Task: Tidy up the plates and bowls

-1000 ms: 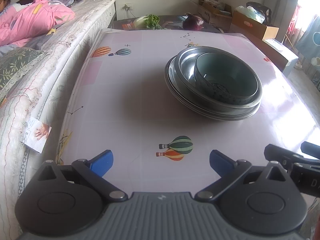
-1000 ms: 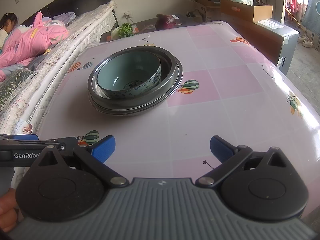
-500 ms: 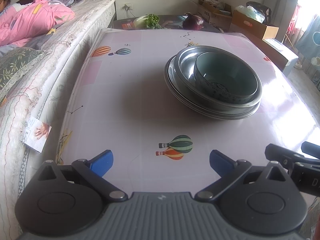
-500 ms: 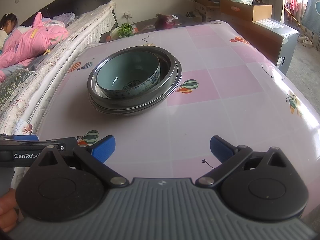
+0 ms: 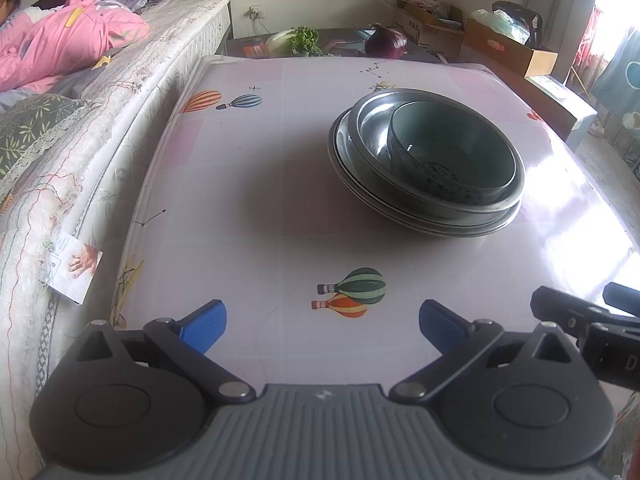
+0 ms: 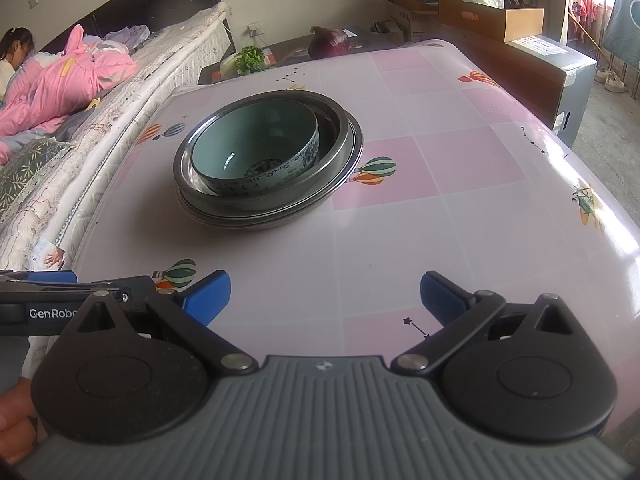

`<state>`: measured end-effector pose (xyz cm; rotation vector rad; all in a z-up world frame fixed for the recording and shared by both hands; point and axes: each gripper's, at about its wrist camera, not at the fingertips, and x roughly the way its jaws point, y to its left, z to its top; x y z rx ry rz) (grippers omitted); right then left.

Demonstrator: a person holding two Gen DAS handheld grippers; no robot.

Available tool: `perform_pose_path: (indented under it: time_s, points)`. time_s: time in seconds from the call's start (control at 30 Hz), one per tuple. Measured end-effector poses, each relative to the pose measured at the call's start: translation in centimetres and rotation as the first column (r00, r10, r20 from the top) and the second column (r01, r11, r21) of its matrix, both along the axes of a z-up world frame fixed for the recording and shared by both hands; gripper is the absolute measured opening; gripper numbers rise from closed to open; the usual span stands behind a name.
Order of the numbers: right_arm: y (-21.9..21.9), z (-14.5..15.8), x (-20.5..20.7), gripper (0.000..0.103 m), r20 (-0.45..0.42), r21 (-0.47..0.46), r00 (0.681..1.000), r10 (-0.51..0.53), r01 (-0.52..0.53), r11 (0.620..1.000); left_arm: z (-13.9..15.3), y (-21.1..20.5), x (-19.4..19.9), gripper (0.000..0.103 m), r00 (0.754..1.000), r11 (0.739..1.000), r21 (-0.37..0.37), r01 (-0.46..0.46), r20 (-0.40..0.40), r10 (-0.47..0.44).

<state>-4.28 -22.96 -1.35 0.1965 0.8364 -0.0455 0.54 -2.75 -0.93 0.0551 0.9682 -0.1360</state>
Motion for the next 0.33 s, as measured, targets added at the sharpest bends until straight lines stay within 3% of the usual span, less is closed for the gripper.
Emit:
perform_pose_path:
  time_s: [0.33]
  points:
    - [-0.01,-0.03,-0.04,0.102,-0.001,0.002,1.0,-0.001,0.001,1.0,-0.13,-0.04,0.01,0.103,1.0,1.0,0.005,0.008,-0.009,-0.008]
